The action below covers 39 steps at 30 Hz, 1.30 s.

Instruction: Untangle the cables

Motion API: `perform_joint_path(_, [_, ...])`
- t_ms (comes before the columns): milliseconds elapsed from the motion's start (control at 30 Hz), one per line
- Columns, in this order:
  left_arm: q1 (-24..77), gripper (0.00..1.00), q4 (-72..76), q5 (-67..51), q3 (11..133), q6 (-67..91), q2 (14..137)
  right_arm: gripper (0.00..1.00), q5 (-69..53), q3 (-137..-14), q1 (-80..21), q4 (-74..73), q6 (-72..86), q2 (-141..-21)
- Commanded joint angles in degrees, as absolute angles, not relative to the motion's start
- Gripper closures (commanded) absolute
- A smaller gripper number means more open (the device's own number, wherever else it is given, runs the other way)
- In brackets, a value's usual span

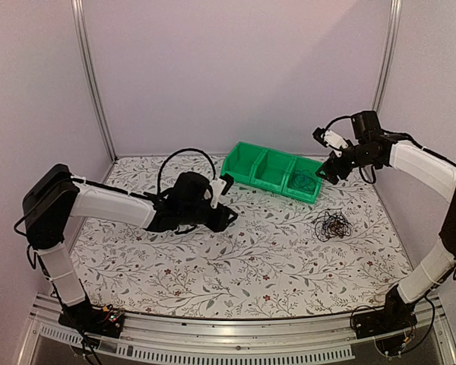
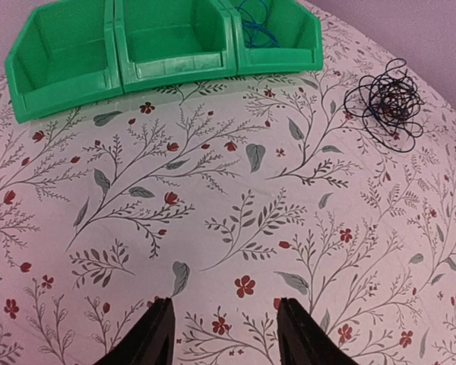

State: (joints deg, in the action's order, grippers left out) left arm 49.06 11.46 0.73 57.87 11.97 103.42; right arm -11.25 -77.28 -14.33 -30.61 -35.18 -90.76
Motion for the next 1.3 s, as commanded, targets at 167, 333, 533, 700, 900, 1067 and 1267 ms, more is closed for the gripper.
perform_joint_path(167, [53.1,0.54,15.1,-4.7,62.4,11.2,102.5,0.07,-30.7,-59.5,-1.8,-16.2,-29.4,-73.8])
perform_joint_path(333, [56.9,0.56,15.6,-8.0,69.7,9.4,109.5,0.13,-33.5,-53.6,-0.4,-15.3,-32.5,-69.1])
perform_joint_path(533, [60.9,0.57,12.8,-8.0,81.8,11.7,119.3,0.35,-28.5,-57.0,-0.4,-24.9,-42.8,-77.3])
perform_joint_path(700, [63.0,0.57,13.5,-7.5,81.8,12.0,119.7,0.40,-26.6,-58.0,-0.9,-26.7,-45.2,-84.1])
perform_joint_path(900, [63.6,0.57,14.6,-5.4,75.0,12.3,115.0,0.40,-22.6,-57.7,-5.2,-26.3,-46.6,-88.8])
perform_joint_path(1067, [63.6,0.57,17.0,-3.7,68.9,13.5,111.8,0.42,-19.1,-57.7,-6.5,-24.7,-45.9,-92.5])
perform_joint_path(1267, [64.0,0.57,18.8,-2.7,64.8,14.1,109.3,0.59,-16.8,-58.2,-6.7,-23.7,-44.4,-94.7])
